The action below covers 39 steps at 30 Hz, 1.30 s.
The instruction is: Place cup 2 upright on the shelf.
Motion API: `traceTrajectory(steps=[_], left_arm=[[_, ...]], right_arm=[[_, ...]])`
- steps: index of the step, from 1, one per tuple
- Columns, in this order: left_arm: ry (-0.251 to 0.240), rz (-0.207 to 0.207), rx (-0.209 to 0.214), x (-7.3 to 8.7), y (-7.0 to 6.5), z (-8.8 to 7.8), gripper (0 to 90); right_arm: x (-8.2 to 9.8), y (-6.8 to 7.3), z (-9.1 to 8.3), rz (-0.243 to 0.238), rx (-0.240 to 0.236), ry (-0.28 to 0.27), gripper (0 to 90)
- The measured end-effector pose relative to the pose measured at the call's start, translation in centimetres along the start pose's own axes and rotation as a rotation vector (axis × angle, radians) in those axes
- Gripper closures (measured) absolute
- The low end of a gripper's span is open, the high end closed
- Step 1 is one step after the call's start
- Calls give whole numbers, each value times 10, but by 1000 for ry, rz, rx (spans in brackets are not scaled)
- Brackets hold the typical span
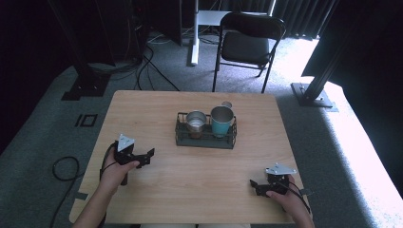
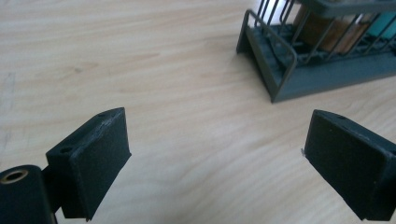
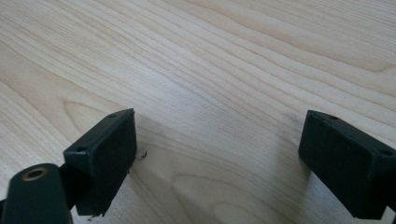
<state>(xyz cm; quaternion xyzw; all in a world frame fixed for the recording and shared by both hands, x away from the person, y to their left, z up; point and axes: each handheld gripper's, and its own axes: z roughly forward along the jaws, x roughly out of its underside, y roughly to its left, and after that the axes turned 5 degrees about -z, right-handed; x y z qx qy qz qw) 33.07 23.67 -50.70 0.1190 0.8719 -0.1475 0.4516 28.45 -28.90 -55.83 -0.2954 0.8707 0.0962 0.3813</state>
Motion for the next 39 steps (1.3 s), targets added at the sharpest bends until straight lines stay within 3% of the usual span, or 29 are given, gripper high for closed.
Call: traceTrajectory(steps=[9, 19, 22, 39], left_arm=[[27, -36, -33, 22, 11, -18, 75], [73, -40, -134, 40, 25, -32, 75], [87, -20, -177, 45, 29, -35, 75], [97, -76, -234, 60, 39, -44, 75]], right_arm=[[0, 0, 0, 0, 0, 0, 109], [0, 0, 0, 0, 0, -1, 109], [0, 0, 0, 0, 0, 0, 109], [0, 0, 0, 0, 0, -1, 109]])
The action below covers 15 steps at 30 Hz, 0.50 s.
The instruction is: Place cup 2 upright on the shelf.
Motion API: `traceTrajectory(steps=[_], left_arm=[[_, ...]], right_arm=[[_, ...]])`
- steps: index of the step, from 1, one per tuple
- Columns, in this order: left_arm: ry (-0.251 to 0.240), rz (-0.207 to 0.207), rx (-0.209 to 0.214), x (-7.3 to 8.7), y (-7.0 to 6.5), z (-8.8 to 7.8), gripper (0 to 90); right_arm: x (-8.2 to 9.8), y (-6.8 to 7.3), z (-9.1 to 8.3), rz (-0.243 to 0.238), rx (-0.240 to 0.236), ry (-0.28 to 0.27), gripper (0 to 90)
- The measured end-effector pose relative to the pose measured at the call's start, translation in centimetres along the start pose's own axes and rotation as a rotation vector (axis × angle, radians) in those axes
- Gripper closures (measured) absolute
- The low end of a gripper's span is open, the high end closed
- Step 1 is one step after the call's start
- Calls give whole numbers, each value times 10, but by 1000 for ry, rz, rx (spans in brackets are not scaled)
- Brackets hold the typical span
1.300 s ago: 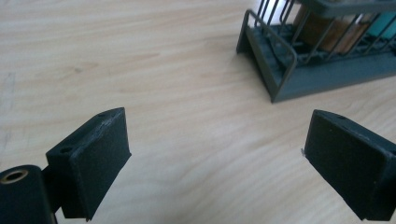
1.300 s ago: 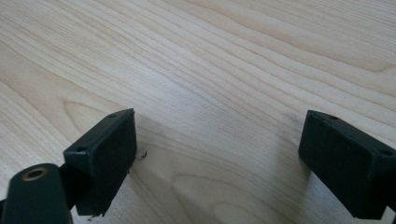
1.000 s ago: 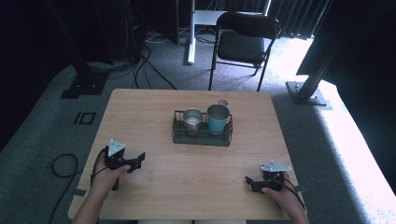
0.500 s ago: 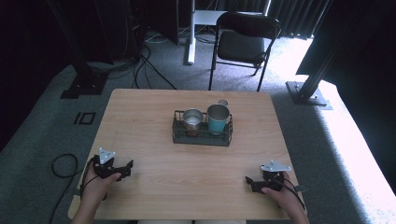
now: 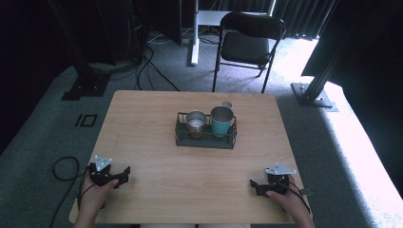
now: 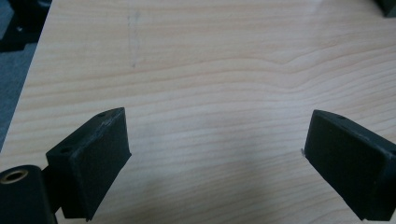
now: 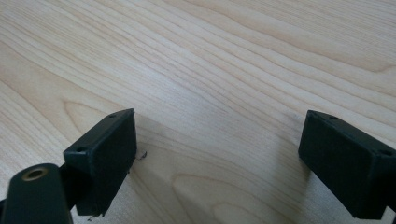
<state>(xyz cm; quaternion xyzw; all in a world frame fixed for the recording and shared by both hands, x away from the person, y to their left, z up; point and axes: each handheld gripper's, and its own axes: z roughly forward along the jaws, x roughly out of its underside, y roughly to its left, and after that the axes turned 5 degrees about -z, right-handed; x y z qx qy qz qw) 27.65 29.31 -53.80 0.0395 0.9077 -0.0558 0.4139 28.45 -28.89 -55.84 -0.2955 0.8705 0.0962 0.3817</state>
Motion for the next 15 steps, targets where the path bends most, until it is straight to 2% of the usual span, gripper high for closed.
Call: traceTrajectory(steps=[2, 4, 6, 7, 10, 14, 15], left_arm=[[17, 11, -15, 2, 0, 0, 75], [13, 3, -23, 3, 1, 1, 75], [21, 4, -48, 5, 3, 2, 75], [18, -1, -56, 6, 4, 2, 75], [48, -22, -64, 9, 8, 2, 75], [52, -38, -113, 14, 14, 3, 76], [52, -38, -113, 14, 14, 3, 76]], right_arm=[[0, 0, 0, 0, 0, 0, 109], [0, 0, 0, 0, 0, 0, 109], [0, 0, 0, 0, 0, 0, 109], [0, 0, 0, -1, 0, -1, 109], [0, 0, 0, 0, 1, -1, 109], [0, 0, 0, -1, 1, -1, 109], [0, 0, 0, -1, 1, -1, 109]])
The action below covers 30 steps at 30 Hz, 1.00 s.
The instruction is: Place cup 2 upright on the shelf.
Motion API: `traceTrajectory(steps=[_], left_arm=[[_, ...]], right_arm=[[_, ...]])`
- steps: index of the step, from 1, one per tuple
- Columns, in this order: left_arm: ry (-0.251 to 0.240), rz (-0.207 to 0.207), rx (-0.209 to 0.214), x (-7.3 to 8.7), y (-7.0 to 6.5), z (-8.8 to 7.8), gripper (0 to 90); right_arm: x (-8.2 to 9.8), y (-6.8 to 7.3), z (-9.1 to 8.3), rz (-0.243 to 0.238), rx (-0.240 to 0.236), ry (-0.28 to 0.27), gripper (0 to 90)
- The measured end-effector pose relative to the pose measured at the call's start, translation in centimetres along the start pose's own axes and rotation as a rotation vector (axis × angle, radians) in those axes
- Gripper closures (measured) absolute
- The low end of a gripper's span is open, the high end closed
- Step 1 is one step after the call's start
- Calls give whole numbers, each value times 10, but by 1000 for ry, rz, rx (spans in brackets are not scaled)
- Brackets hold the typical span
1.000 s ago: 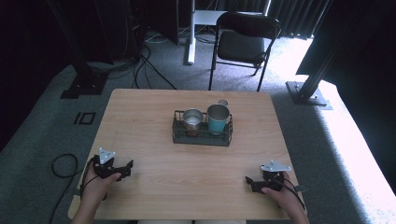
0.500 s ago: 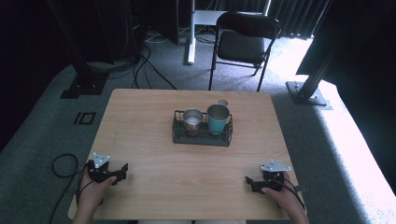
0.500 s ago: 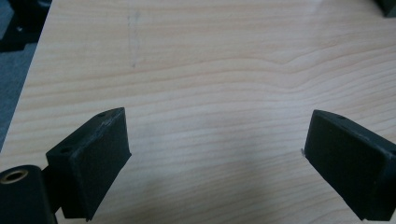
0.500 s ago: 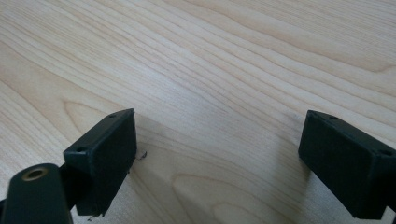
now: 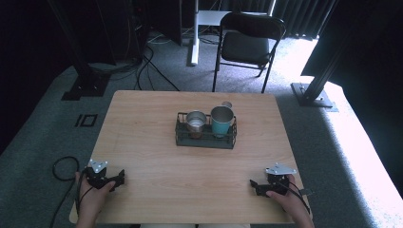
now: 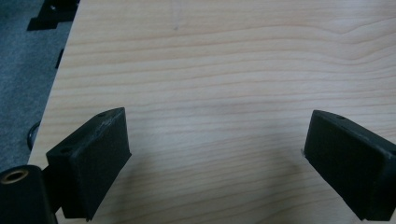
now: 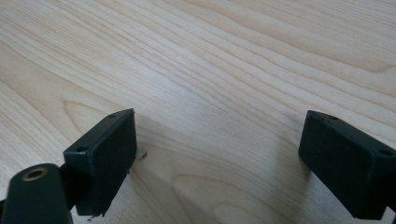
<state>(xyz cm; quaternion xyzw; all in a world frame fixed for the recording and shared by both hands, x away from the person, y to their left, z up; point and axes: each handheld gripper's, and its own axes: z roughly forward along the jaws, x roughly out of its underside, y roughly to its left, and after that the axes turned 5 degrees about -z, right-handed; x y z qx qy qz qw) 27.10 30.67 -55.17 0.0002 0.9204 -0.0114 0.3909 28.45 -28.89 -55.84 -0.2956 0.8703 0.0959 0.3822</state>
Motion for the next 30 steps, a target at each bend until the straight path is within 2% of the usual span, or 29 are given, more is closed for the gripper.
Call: traceTrajectory(steps=[7, 10, 17, 30], left_arm=[[18, -34, -14, 3, 3, 2, 78], [27, -56, -5, 2, 4, 4, 77], [22, -94, -40, -1, 2, 7, 76], [23, -100, -48, -1, 1, 7, 73]], right_arm=[[0, 0, 0, 1, 0, 0, 109], [0, 0, 0, 1, 0, 0, 109], [0, 0, 0, 1, -1, 0, 109], [0, 0, 0, 0, -1, 1, 109]])
